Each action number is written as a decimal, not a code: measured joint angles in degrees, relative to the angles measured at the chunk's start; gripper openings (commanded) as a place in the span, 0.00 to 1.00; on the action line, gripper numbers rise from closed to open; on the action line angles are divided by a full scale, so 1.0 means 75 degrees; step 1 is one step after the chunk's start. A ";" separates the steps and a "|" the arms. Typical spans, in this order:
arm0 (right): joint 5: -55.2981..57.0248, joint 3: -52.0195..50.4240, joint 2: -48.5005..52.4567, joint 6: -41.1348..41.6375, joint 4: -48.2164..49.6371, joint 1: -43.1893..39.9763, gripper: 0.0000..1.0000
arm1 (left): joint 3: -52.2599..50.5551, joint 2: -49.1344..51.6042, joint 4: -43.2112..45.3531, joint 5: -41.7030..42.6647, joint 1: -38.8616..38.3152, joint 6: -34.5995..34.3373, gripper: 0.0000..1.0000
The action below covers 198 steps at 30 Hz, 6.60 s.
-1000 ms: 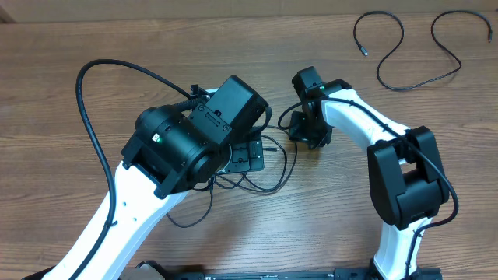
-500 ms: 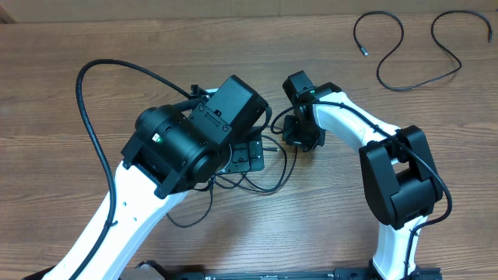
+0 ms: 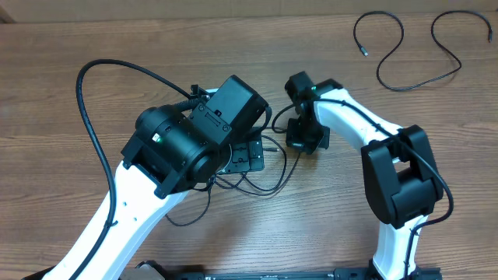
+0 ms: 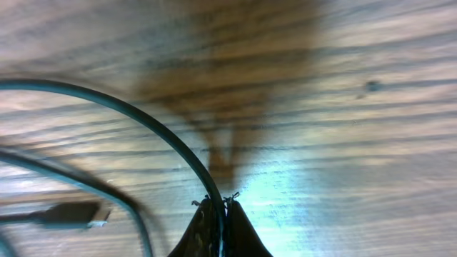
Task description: Untangle cables
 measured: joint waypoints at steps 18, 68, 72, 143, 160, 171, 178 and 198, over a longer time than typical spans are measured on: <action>0.0137 0.2127 -0.5319 -0.0216 -0.0930 -0.0414 0.04 | -0.0009 0.0000 0.0000 -0.0003 0.0000 0.0000 1.00; -0.0035 0.2136 -0.1358 -0.0239 -0.1711 -0.7344 1.00 | -0.0023 0.0114 0.0000 -0.0003 0.0000 0.0000 1.00; -0.1571 0.2136 -0.1358 -0.1262 -0.2165 -0.7210 1.00 | -0.0023 0.0114 0.0003 -0.0003 0.0000 0.0000 1.00; 0.0277 -0.2113 -0.1349 0.2973 0.1743 0.0332 0.04 | -0.0023 0.0119 0.0064 -0.0003 0.0000 0.0000 1.00; 0.0251 0.0819 -0.2218 0.1355 -0.0522 -0.0918 0.04 | -0.0023 0.0122 0.0061 -0.0003 0.0000 -0.0003 1.00; 0.1078 0.0950 -0.3051 0.0956 -0.0560 -0.3987 0.04 | -0.0023 0.0122 0.0061 -0.0003 0.0000 0.0000 1.00; 0.0504 0.0947 -0.3045 0.0125 -0.0527 -0.4709 0.04 | -0.0023 0.0122 0.0242 -0.0003 0.0000 -0.0003 1.00; -0.0787 0.0557 -0.1836 -0.0458 -0.0344 -0.3404 0.79 | -0.0023 0.0122 0.0134 -0.0003 0.0000 -0.0003 1.00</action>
